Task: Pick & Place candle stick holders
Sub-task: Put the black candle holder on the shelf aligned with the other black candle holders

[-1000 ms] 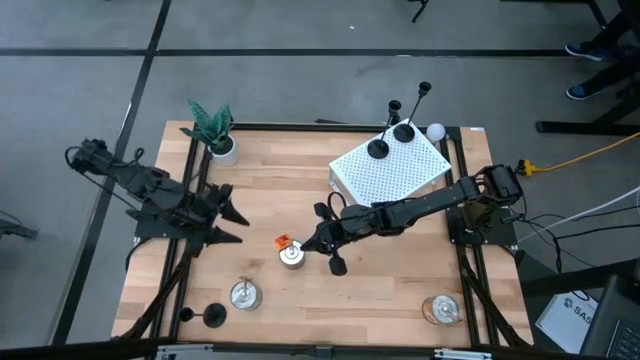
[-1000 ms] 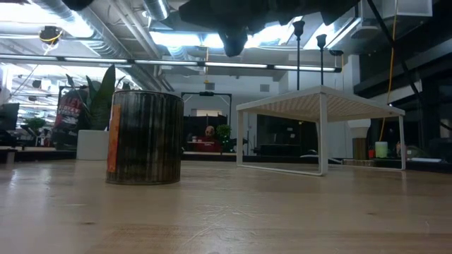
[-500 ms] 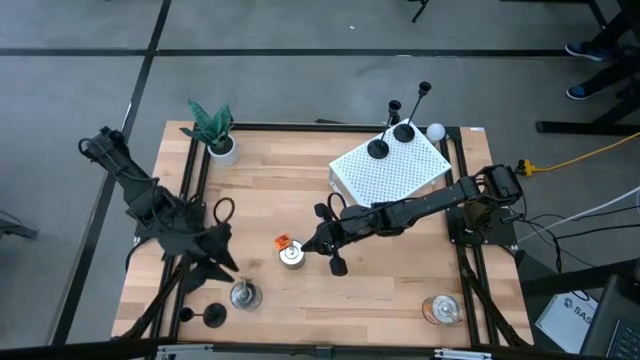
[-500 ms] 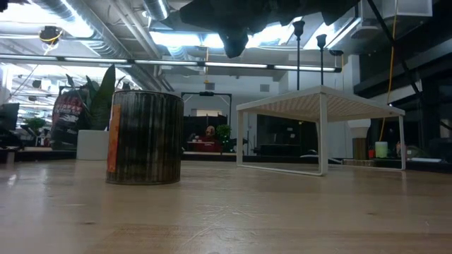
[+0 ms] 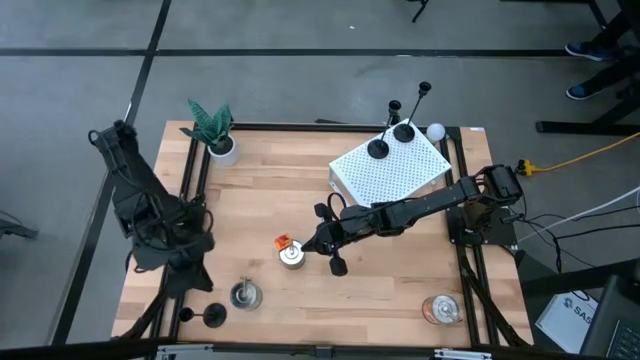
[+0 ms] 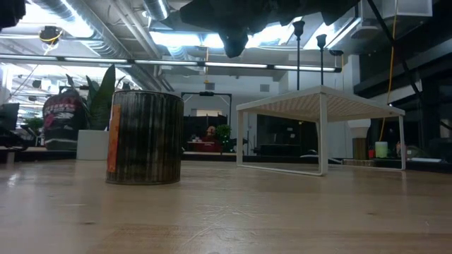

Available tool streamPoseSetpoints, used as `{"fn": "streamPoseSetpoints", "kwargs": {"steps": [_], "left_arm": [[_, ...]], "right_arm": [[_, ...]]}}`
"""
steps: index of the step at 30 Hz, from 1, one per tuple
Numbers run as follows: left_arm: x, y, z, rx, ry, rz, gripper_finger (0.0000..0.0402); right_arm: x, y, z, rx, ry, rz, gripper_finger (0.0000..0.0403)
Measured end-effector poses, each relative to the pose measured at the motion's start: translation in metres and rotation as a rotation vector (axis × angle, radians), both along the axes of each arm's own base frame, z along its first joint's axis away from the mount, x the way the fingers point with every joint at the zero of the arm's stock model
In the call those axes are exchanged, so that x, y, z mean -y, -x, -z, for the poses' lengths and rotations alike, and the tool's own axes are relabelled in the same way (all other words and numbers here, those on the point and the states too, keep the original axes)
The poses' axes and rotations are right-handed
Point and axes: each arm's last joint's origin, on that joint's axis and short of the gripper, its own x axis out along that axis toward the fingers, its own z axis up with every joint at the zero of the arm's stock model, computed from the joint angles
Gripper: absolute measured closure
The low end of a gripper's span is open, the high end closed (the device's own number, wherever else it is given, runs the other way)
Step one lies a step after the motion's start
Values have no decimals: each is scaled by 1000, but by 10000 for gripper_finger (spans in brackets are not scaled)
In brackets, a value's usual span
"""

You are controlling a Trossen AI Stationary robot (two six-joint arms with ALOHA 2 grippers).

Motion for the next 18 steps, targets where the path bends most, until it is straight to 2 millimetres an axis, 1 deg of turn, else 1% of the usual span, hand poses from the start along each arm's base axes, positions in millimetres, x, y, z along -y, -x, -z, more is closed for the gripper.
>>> {"fn": "streamPoseSetpoints", "kwargs": {"steps": [4,6,9,11,15,18], "left_arm": [[1,1,12,-179,12,-126,336],[2,0,17,-280,28,-159,334],[6,-1,23,-424,48,-139,326],[10,-2,27,-487,44,-111,321],[20,-2,35,-551,13,-49,314],[30,-2,41,-602,0,8,316]], "right_arm": [[0,0,0,0,-1,0,380],[0,0,0,1,0,0,380],[0,0,0,1,0,0,380],[0,0,0,1,1,0,380],[0,0,0,-4,3,-1,380],[0,0,0,-4,5,-2,380]]}}
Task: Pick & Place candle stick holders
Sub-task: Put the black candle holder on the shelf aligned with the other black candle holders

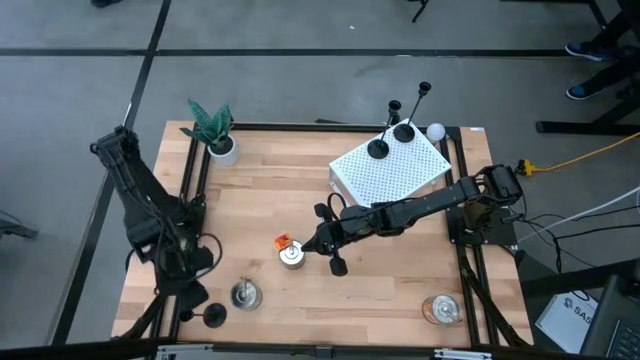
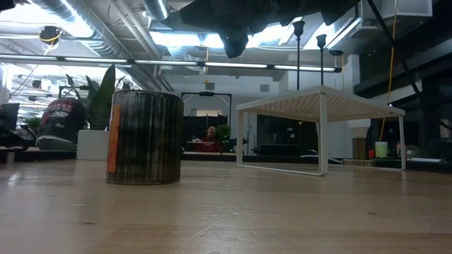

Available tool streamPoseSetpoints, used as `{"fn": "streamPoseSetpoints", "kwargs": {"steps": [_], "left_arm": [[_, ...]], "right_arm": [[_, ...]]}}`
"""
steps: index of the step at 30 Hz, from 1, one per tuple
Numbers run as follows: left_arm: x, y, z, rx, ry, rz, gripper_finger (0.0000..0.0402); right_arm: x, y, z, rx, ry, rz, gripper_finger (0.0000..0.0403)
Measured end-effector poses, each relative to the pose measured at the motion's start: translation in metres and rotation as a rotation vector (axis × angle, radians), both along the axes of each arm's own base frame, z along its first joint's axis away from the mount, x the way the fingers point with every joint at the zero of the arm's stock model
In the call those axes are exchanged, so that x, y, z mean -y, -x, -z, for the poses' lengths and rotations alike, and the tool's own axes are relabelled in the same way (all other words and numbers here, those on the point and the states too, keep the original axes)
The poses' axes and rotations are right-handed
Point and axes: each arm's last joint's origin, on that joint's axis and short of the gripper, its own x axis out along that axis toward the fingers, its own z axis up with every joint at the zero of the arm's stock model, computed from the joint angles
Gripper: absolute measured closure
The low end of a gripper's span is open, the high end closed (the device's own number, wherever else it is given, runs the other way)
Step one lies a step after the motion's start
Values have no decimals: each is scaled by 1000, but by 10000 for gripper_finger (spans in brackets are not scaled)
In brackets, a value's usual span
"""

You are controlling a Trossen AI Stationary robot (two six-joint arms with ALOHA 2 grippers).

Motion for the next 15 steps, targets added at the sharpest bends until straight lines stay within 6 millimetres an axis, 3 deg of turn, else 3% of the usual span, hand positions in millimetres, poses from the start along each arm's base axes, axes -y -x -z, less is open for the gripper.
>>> {"fn": "streamPoseSetpoints", "kwargs": {"steps": [8,15], "left_arm": [[29,18,17,-157,-15,172,345],[54,20,23,-20,9,160,372]], "right_arm": [[0,0,0,6,18,-7,380],[0,0,0,6,21,-8,380]]}}
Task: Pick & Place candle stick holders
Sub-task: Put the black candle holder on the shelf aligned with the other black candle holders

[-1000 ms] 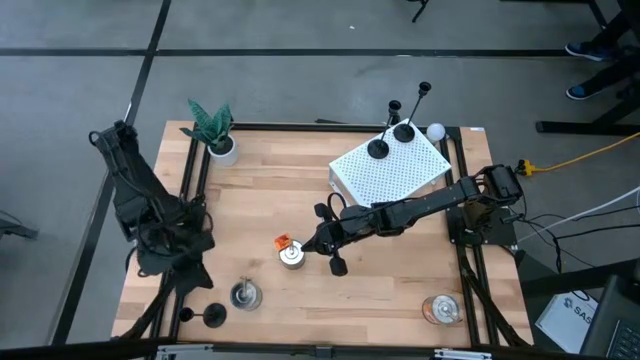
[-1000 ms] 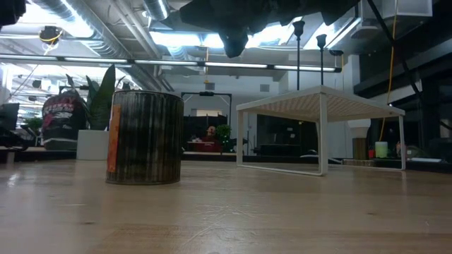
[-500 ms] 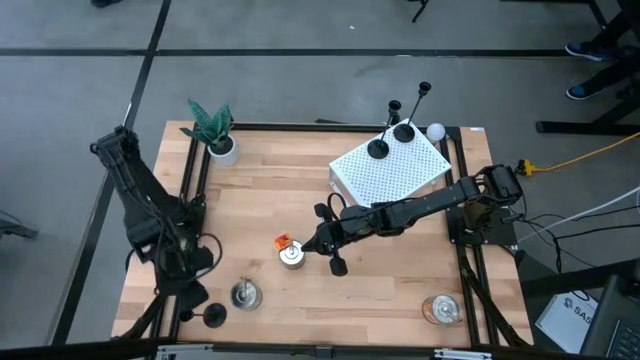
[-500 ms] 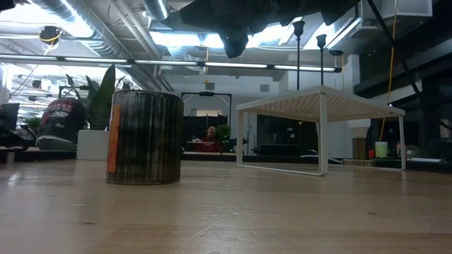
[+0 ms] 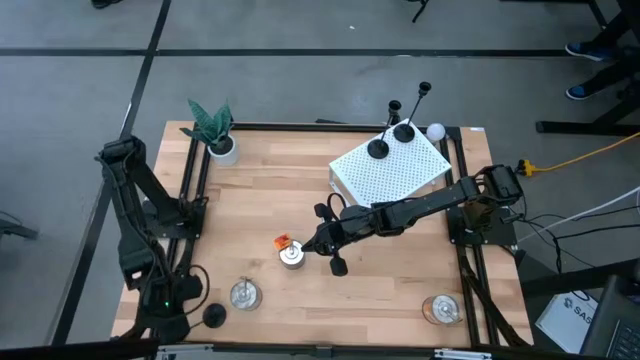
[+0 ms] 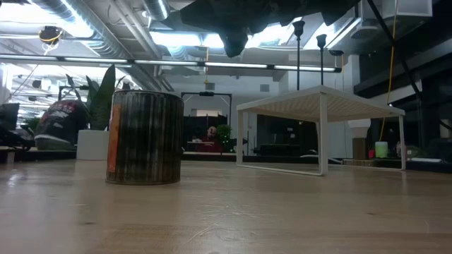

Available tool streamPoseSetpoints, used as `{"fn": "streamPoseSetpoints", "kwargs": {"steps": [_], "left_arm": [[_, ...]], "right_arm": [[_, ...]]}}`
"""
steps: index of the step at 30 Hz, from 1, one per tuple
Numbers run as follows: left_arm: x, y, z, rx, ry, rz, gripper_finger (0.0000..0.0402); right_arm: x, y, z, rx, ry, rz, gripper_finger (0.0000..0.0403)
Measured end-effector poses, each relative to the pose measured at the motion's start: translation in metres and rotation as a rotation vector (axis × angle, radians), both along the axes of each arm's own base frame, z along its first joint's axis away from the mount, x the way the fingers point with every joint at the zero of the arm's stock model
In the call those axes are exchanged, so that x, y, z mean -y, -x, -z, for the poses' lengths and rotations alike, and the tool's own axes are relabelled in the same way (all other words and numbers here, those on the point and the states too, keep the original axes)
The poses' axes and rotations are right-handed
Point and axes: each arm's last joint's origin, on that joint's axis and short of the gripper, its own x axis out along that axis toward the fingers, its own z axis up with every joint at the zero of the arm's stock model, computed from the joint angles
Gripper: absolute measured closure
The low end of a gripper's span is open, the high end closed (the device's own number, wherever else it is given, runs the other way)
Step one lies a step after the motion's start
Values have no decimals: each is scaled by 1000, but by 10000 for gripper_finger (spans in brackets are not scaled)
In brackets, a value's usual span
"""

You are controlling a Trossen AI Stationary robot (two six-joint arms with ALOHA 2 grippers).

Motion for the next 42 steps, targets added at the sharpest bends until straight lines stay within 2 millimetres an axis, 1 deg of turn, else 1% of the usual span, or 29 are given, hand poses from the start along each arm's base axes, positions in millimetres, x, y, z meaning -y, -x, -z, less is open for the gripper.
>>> {"fn": "streamPoseSetpoints", "kwargs": {"steps": [5,9,13,16,20,24,29,32,35,39,42], "left_arm": [[-2,-3,3,69,-62,-38,387],[-11,-6,3,139,-136,-62,399],[-22,-7,0,180,-186,-60,398],[-33,-4,-6,231,-222,-67,400],[-51,5,-17,272,-237,-93,399],[-61,12,-26,343,-235,-97,400],[-63,19,-30,403,-220,-56,400],[-61,25,-31,430,-224,-30,400],[-57,32,-36,451,-220,-10,400],[-51,41,-42,436,-240,6,400],[-44,47,-40,408,-270,-1,400]], "right_arm": [[0,0,0,0,0,0,380],[0,0,0,0,0,0,379],[0,0,0,0,0,0,379],[0,0,0,0,0,0,379],[0,0,0,0,0,0,379],[0,0,0,0,0,0,379],[0,0,0,0,1,0,379],[0,0,0,0,1,0,379],[0,0,0,0,1,0,379],[0,0,0,0,1,0,379],[0,0,0,0,2,3,379]]}}
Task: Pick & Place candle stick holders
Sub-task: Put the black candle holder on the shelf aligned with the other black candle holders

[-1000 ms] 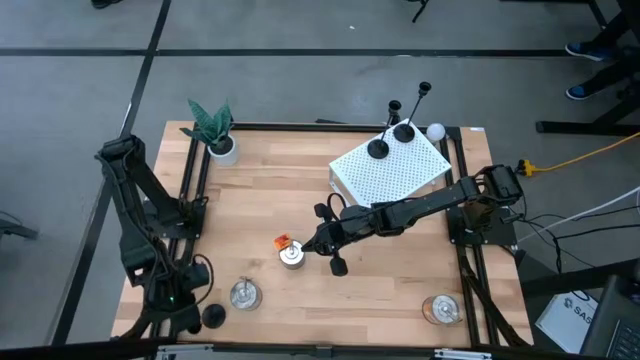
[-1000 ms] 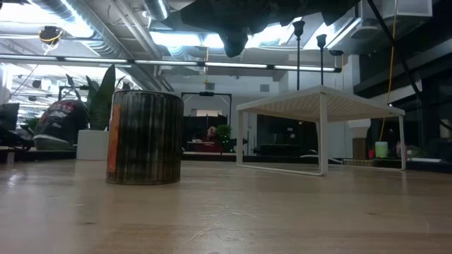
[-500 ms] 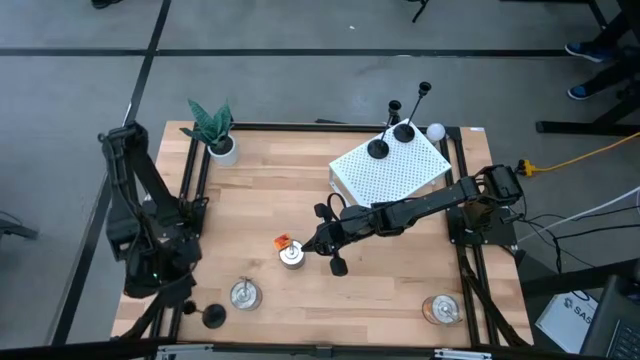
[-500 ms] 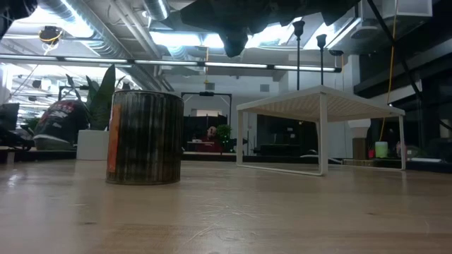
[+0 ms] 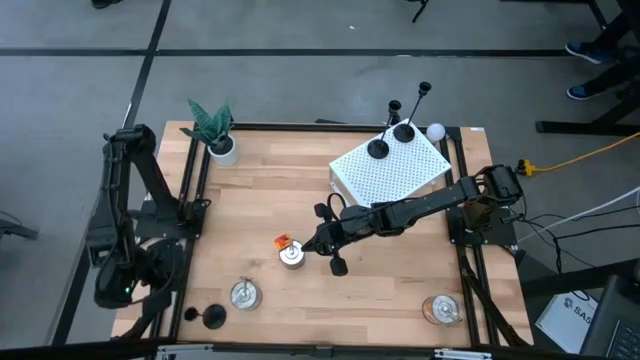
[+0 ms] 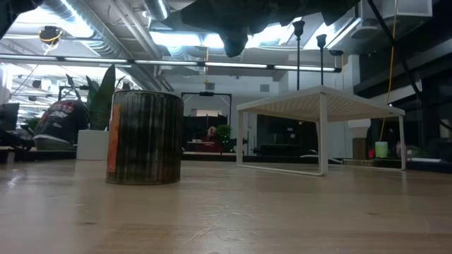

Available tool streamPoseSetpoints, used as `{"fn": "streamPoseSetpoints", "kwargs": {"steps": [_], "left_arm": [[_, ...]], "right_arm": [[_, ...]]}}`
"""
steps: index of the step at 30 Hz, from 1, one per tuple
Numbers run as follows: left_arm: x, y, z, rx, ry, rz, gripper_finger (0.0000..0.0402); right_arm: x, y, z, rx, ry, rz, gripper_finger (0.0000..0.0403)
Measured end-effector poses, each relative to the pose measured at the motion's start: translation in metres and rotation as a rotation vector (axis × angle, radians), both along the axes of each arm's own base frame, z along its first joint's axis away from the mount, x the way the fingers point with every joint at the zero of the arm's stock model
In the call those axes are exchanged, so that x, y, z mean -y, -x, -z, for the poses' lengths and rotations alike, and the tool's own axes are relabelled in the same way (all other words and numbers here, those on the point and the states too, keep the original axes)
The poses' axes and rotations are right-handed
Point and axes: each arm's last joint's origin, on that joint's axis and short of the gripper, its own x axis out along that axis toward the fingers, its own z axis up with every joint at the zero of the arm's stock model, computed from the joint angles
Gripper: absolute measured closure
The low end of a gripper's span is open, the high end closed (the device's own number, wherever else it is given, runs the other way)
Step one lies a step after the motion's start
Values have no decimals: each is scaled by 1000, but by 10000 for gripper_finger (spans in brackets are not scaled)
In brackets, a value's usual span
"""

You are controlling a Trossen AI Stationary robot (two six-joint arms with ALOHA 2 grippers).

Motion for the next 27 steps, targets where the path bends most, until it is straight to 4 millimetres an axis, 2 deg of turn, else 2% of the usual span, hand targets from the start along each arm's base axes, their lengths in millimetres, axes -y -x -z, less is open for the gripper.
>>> {"fn": "streamPoseSetpoints", "kwargs": {"steps": [5,9,11,18,27], "left_arm": [[28,3,10,-109,7,-29,400],[54,1,20,-106,-15,-22,400],[59,-1,24,-99,-70,-22,400],[61,-5,24,-78,-113,-37,400],[38,-7,16,-23,-248,-27,400]], "right_arm": [[0,0,0,0,-1,0,379],[0,0,0,0,-1,0,379],[0,0,0,0,-1,0,379],[-1,0,0,-3,-4,0,379],[-1,0,0,-10,-23,7,379]]}}
